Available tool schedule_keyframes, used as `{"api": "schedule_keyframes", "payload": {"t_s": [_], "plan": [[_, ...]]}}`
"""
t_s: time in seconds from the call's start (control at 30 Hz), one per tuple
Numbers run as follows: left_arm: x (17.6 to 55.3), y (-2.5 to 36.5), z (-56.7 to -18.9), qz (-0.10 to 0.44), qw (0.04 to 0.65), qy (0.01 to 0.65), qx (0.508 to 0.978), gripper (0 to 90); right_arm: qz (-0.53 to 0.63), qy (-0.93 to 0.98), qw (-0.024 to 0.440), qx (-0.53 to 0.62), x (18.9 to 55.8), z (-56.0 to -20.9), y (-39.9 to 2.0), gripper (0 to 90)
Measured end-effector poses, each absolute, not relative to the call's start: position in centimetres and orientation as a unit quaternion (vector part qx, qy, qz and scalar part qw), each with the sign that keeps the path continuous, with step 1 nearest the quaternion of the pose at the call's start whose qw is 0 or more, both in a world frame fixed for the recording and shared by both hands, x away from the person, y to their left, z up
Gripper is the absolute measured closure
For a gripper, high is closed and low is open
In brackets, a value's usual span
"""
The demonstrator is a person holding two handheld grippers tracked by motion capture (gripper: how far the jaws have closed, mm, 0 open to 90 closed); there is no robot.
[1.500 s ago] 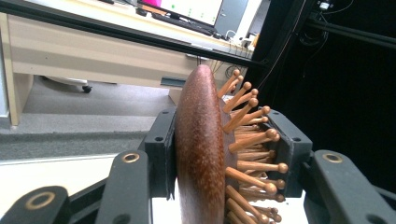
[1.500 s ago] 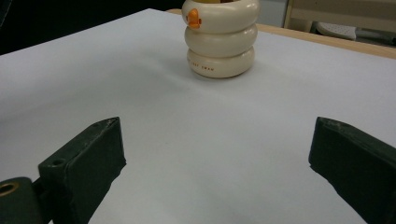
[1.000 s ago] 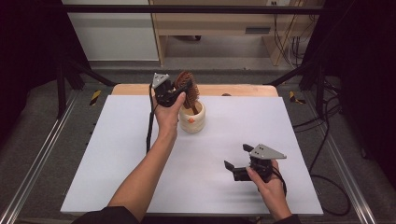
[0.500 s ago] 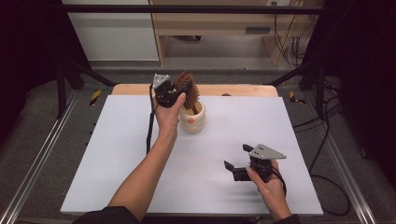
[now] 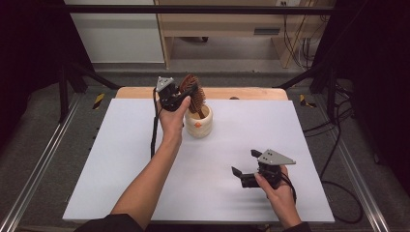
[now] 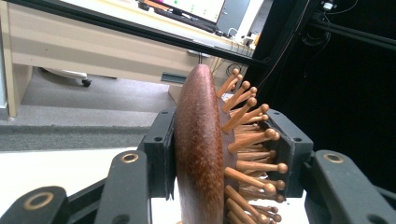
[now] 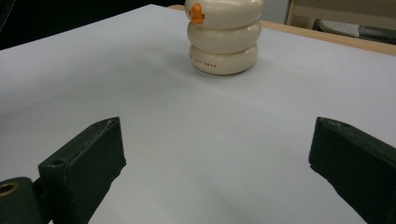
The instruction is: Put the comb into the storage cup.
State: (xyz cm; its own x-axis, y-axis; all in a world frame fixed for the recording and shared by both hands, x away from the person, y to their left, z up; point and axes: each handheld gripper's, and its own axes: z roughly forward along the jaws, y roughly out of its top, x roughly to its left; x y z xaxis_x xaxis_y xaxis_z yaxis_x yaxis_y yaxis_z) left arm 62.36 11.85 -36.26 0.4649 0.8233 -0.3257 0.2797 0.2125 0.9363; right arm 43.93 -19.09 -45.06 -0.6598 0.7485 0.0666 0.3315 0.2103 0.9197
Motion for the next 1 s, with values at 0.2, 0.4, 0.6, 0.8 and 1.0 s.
{"api": "schedule_keyframes", "payload": {"t_s": [0.2, 0.4, 0.6, 0.8, 1.0], "plan": [[62.5, 12.2, -36.4, 0.211, 0.626, 0.469, 0.587, 49.9, 0.514, 0.752, 0.204, 0.360, 44.0, -45.1, -19.0, 4.0], [62.4, 12.4, -36.5, 0.209, 0.626, 0.467, 0.589, 49.6, 0.513, 0.753, 0.203, 0.359, 44.0, -45.2, -18.9, 4.0], [62.5, 12.9, -36.7, 0.204, 0.627, 0.474, 0.583, 49.3, 0.513, 0.753, 0.202, 0.359, 44.0, -45.2, -18.9, 4.0], [62.6, 13.3, -36.9, 0.201, 0.628, 0.478, 0.580, 49.2, 0.513, 0.754, 0.202, 0.358, 44.0, -45.2, -18.8, 4.0], [62.6, 13.3, -36.9, 0.200, 0.630, 0.479, 0.578, 49.1, 0.513, 0.754, 0.201, 0.359, 44.0, -45.2, -18.8, 4.1]]}}
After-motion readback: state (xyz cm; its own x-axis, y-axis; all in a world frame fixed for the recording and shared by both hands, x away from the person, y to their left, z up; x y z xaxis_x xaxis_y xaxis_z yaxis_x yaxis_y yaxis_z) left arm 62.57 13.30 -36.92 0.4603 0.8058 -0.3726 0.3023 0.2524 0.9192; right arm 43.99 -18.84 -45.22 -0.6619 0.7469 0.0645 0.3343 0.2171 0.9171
